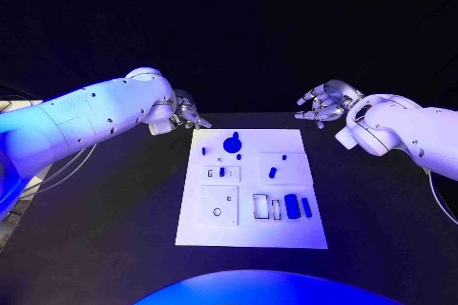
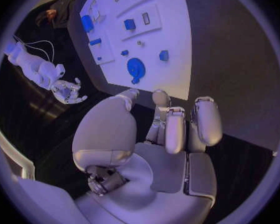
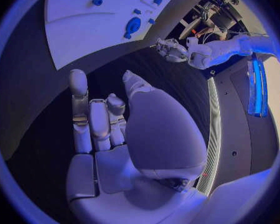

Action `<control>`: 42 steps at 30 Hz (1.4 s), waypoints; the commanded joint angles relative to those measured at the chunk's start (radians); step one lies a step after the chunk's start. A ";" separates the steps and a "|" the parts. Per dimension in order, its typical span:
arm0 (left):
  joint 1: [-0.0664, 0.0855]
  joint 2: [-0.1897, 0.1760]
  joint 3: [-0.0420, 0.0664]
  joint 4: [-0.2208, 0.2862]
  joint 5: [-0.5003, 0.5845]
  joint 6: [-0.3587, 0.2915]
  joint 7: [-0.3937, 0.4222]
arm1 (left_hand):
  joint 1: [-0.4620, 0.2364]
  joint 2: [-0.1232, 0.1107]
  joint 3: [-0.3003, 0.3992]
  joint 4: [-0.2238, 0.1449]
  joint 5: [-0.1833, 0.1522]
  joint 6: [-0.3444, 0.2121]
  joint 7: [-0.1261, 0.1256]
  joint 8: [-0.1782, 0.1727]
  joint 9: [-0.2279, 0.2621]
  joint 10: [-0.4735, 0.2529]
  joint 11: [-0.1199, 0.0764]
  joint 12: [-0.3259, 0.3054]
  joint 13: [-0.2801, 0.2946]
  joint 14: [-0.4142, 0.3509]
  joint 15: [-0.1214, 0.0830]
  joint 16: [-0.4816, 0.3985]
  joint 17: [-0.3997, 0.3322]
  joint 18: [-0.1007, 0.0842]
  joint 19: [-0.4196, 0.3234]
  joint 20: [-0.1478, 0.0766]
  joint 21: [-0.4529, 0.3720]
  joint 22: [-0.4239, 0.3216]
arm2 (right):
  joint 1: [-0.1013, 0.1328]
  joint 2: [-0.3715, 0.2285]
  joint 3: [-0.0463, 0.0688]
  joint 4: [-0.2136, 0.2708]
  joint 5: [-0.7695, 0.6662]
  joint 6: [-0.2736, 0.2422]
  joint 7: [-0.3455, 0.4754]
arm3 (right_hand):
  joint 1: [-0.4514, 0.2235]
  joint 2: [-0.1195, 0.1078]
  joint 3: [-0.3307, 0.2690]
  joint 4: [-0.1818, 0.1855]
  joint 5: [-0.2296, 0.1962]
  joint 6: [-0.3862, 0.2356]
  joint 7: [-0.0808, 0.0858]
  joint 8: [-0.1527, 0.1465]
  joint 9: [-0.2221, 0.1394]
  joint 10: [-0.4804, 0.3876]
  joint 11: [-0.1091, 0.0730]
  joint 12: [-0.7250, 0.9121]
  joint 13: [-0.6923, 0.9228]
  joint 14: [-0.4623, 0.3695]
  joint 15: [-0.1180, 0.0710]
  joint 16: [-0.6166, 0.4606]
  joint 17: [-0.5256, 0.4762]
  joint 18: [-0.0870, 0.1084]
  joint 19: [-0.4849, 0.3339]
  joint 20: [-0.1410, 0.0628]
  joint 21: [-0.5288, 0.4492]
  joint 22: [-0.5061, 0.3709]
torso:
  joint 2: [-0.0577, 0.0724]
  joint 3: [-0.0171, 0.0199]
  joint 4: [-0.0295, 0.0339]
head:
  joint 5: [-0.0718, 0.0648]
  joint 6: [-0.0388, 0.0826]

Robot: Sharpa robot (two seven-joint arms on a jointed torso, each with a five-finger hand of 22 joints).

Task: Assemble the parts on the task board

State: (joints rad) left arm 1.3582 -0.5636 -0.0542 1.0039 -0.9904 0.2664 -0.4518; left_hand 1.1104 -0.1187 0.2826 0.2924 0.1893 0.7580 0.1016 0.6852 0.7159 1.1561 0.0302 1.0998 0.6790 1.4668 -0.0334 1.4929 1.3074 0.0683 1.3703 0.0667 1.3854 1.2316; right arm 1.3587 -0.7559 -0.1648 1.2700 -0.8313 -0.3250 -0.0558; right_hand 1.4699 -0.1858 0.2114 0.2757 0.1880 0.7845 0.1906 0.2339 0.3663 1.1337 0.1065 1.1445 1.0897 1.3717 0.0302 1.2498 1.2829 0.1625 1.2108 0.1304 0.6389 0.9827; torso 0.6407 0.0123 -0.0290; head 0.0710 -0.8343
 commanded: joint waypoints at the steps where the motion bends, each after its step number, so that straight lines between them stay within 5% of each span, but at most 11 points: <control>1: -0.006 0.024 -0.007 -0.038 -0.038 0.096 -0.014 | -0.005 0.010 -0.009 0.000 0.000 0.004 -0.003 0.011 0.006 0.001 -0.007 0.007 0.003 0.070 -0.006 0.004 0.143 0.006 0.002 -0.002 -0.001 0.002 | 0.000 0.001 0.000 0.000 -0.001 -0.009 0.010 | -0.004 -0.004 0.004 0.004 0.002 -0.009 -0.001 0.007 0.002 -0.006 -0.002 -0.001 -0.001 -0.007 0.000 -0.003 -0.001 0.006 -0.007 0.000 -0.003 -0.001 | 0.000 -0.0011 -0.0008 | 0.005 -0.001; 5: -0.012 0.045 -0.012 -0.070 -0.042 0.107 -0.014 | -0.007 0.012 -0.011 0.000 0.000 0.003 -0.004 0.015 0.008 0.001 -0.008 0.007 0.003 0.070 -0.007 0.005 0.144 0.006 0.002 -0.002 -0.001 0.002 | 0.000 0.002 0.000 0.000 -0.002 -0.024 0.010 | -0.004 -0.004 0.004 0.004 0.002 -0.009 -0.001 0.007 0.002 -0.007 -0.002 -0.001 -0.002 -0.007 0.000 -0.004 -0.002 0.007 -0.008 0.000 -0.006 -0.003 | 0.000 -0.0016 -0.0020 | 0.008 -0.003; 7: -0.018 0.057 -0.015 -0.088 -0.043 0.107 -0.011 | -0.008 0.014 -0.012 0.000 0.000 0.003 -0.004 0.017 0.010 0.002 -0.008 0.009 0.004 0.070 -0.007 0.006 0.146 0.006 0.003 -0.003 0.000 0.004 | 0.000 0.002 0.001 0.000 0.002 -0.037 0.014 | -0.004 -0.006 0.004 0.005 0.006 -0.016 0.001 0.011 0.003 -0.063 -0.001 -0.053 -0.062 -0.037 0.001 -0.044 -0.037 0.018 -0.037 0.002 -0.086 -0.054 | 0.000 -0.0015 -0.0018 | 0.008 -0.004; 10: -0.024 0.067 -0.016 -0.101 -0.041 0.105 -0.008 | -0.010 0.015 -0.014 0.000 0.000 0.002 -0.005 0.020 0.011 0.003 -0.009 0.010 0.007 0.071 -0.008 0.007 0.148 0.006 0.003 -0.003 0.000 0.005 | 0.000 0.001 0.001 0.000 0.017 -0.052 0.023 | -0.001 -0.006 0.009 0.007 0.007 -0.031 0.004 0.025 0.007 -0.206 0.004 -0.202 -0.236 -0.132 0.006 -0.179 -0.151 0.020 -0.060 0.006 -0.158 -0.106 | 0.001 -0.0026 -0.0019 | 0.009 -0.004; 13: -0.029 0.072 -0.017 -0.108 -0.040 0.106 -0.006 | -0.013 0.017 -0.016 0.000 0.000 0.001 -0.005 0.022 0.013 0.004 -0.009 0.012 0.009 0.071 -0.008 0.008 0.150 0.005 0.005 -0.003 0.002 0.008 | 0.000 0.002 0.001 -0.001 0.032 -0.067 0.036 | 0.004 -0.007 0.020 0.008 0.008 -0.044 0.010 0.040 0.011 -0.233 0.010 -0.260 -0.313 -0.266 0.013 -0.392 -0.318 0.020 -0.085 0.014 -0.240 -0.173 | 0.001 -0.0019 -0.0020 | 0.008 -0.005; 17: -0.034 0.079 -0.019 -0.117 -0.037 0.109 -0.004 | -0.015 0.018 -0.017 0.000 0.000 0.000 -0.006 0.024 0.014 0.007 -0.009 0.015 0.013 0.072 -0.008 0.010 0.153 0.004 0.007 -0.004 0.004 0.011 | 0.000 0.002 0.001 -0.002 0.063 -0.090 0.060 | 0.011 -0.012 0.061 0.008 0.009 -0.044 0.007 0.060 0.015 -0.240 0.011 -0.374 -0.460 -0.323 0.021 -0.521 -0.428 0.019 -0.119 0.024 -0.351 -0.273 | 0.000 -0.0013 -0.0015 | 0.008 -0.006; 33: -0.056 0.098 -0.026 -0.145 -0.030 0.138 0.000 | -0.006 0.026 -0.016 -0.003 0.002 -0.003 -0.008 0.031 0.019 0.011 -0.012 0.020 0.019 0.074 -0.010 0.014 0.158 0.003 0.012 -0.005 0.008 0.019 | 0.000 0.004 0.001 -0.007 0.128 -0.115 0.110 | -0.043 -0.053 0.196 -0.030 0.009 -0.011 0.027 0.045 -0.015 -0.157 0.040 -0.714 -0.911 -0.314 0.061 -0.904 -0.735 0.021 -0.113 0.066 -0.574 -0.598 | 0.001 -0.0013 -0.0020 | 0.007 -0.007; 42: -0.065 0.103 -0.029 -0.152 -0.029 0.136 0.008 | 0.025 0.029 -0.009 -0.008 0.003 -0.010 -0.010 0.040 0.024 0.011 -0.014 0.023 0.019 0.075 -0.012 0.015 0.160 0.002 0.012 -0.006 0.010 0.022 | 0.000 0.004 0.001 -0.009 0.156 -0.109 0.128 | -0.050 -0.050 0.223 -0.049 0.009 0.004 0.028 0.033 -0.021 -0.136 0.043 -0.767 -0.967 -0.300 0.064 -0.956 -0.769 0.021 -0.114 0.070 -0.573 -0.649 | 0.001 -0.0027 -0.0024 | 0.003 -0.008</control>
State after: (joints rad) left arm 1.2941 -0.4634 -0.0831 0.8523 -1.0197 0.3797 -0.4597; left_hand 1.1281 -0.0889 0.2734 0.2909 0.1892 0.7522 0.0959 0.7194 0.7391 1.1656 0.0209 1.1186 0.6967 1.4657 -0.0398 1.5023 1.3074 0.0681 1.3762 0.0606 1.3893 1.2523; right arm 1.3587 -0.7527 -0.1648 1.2620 -0.7018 -0.4273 0.0442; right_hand 1.4283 -0.2336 0.4309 0.2273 0.1918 0.7797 0.2000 0.2726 0.3458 0.9945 0.1492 0.3801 0.1223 1.0665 0.0924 0.2971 0.5146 0.1712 1.0946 0.1968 0.0676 0.3337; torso 0.6409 0.0110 -0.0308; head 0.0741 -0.8408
